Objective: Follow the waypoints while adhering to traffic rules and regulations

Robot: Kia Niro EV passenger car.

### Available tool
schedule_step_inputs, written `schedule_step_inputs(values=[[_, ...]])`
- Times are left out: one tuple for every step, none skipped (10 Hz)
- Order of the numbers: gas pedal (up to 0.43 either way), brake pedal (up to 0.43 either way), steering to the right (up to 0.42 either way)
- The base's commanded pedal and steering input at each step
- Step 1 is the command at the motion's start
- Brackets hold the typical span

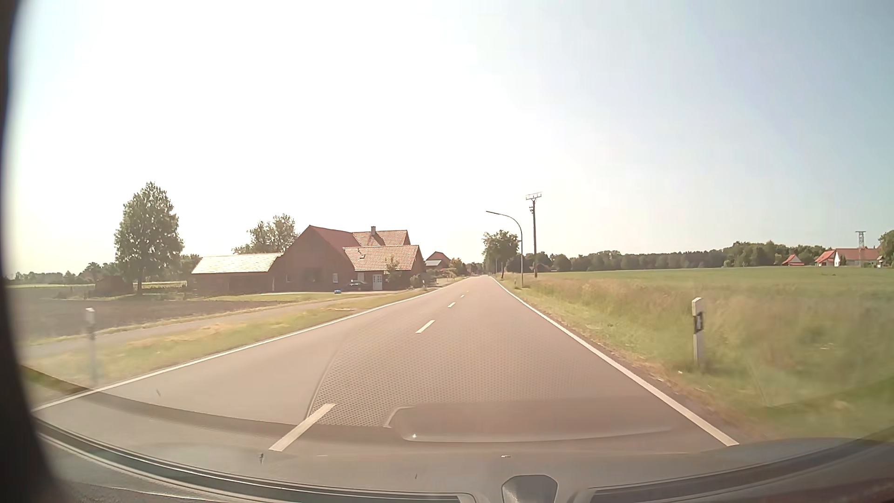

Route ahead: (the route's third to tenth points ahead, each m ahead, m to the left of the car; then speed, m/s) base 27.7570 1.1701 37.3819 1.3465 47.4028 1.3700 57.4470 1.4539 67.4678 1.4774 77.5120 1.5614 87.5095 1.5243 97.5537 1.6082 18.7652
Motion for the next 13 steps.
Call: schedule_step_inputs(values=[[0.268,0.006,0.004],[0.268,0.006,0.004],[0.280,0.006,0.003],[0.280,0.006,0.003],[0.280,0.006,0.003],[0.280,0.006,0.003],[0.280,0.006,0.003],[0.280,0.006,0.003],[0.268,0.006,0.003],[0.268,0.006,0.003],[0.268,0.006,0.003],[0.268,0.006,0.003],[0.260,0.006,0.003]])
